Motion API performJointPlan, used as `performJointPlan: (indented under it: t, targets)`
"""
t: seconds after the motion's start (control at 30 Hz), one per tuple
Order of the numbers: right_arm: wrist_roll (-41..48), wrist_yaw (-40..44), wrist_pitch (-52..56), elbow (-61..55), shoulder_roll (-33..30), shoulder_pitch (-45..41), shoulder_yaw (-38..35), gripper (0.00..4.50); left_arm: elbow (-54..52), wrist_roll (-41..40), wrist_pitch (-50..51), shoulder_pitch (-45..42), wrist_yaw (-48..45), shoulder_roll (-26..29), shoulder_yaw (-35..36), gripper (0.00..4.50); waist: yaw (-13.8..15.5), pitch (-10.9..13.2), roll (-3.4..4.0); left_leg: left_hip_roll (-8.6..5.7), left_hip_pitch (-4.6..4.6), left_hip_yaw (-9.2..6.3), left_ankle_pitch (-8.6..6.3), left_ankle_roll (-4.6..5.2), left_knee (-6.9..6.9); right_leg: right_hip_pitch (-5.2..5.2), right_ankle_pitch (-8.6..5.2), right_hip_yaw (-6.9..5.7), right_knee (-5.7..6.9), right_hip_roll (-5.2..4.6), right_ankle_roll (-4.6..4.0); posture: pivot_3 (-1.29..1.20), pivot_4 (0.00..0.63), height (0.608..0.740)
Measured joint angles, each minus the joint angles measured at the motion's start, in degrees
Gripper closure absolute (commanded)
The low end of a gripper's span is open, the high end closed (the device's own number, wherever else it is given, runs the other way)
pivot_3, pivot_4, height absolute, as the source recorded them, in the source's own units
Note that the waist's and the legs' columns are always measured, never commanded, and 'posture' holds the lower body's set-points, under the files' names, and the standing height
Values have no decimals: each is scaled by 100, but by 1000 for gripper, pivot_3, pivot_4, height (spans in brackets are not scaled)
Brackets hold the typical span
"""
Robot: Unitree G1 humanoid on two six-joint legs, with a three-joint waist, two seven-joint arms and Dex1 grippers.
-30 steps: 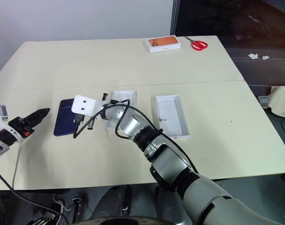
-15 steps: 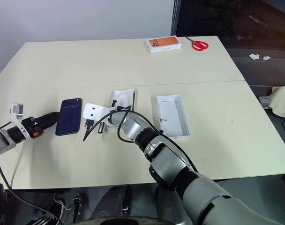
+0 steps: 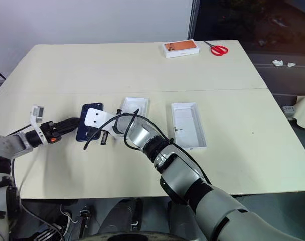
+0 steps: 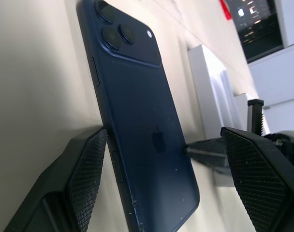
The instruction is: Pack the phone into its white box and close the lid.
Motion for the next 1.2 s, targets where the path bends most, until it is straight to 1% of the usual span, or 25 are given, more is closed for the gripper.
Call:
performJointPlan:
  t: [0.27,0.43,0.53,0.67,0.83,1.2]
  targets:
    - [-73,1,404,-341,-8,-2,20,4423,-206,50,-10,137,-64,43,-6,548,-50,0,0,0,0,-1,-1,1,-2,-4,0,2,1,1,0,0,150,740]
    - [-146,352,862,-767,-23,-108,-1,4423,-248,49,-34,195,-69,57,23,548,-77,-2,1,2,0,0,-1,2,-3,-6,0,2,2,2,0,0,150,740]
    - [-192,486,1244,-779,23,-350,-2,4423,-253,49,-37,199,-67,53,27,548,-78,-2,1,3,0,-1,-2,3,-5,-6,0,2,2,2,0,0,150,740]
    - [-309,416,1691,-536,34,-380,35,4423,-324,48,-42,222,-35,15,54,548,-61,-3,1,3,-1,0,-2,4,-4,-6,0,2,1,1,0,0,150,740]
    - [-485,263,1805,-297,49,-463,82,4423,-502,39,-41,324,40,8,81,548,-79,-5,4,3,-1,2,-2,3,-7,-8,0,5,0,1,0,0,150,740]
    - [-471,389,1914,-294,52,-498,52,4423,-755,-31,-26,422,247,-165,181,548,-56,-7,6,3,1,1,-3,4,-8,-6,0,4,0,0,0,0,150,740]
